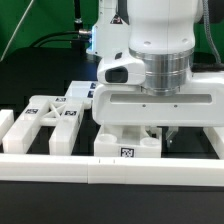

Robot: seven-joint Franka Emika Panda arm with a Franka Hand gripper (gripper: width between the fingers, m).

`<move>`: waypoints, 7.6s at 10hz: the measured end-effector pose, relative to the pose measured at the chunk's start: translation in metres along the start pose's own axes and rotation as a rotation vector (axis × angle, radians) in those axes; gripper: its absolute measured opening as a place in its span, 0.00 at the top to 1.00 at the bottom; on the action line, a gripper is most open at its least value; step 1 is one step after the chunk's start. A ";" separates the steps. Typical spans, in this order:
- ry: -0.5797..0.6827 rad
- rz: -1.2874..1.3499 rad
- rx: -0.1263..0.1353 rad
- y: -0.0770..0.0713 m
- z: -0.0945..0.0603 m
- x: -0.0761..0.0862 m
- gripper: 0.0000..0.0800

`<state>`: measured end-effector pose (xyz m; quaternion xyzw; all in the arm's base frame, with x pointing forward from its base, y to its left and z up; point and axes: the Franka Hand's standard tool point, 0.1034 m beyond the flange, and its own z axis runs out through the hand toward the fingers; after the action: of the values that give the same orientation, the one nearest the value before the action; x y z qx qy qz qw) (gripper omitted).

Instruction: Assemble chair

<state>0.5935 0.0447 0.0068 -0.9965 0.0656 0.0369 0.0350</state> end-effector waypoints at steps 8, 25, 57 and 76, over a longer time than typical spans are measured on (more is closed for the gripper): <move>0.002 -0.063 0.004 -0.041 0.001 0.003 0.96; 0.019 0.008 -0.003 -0.081 -0.042 0.015 0.66; -0.817 -0.009 -0.075 0.022 -0.015 -0.097 0.19; -0.799 -0.011 -0.059 0.018 0.002 -0.117 0.64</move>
Offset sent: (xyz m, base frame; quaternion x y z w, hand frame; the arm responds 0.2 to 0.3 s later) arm 0.0000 0.0000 0.0000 0.0000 0.0000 0.0000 1.0000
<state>0.4753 0.0416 0.0131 -0.9046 0.0404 0.4234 0.0294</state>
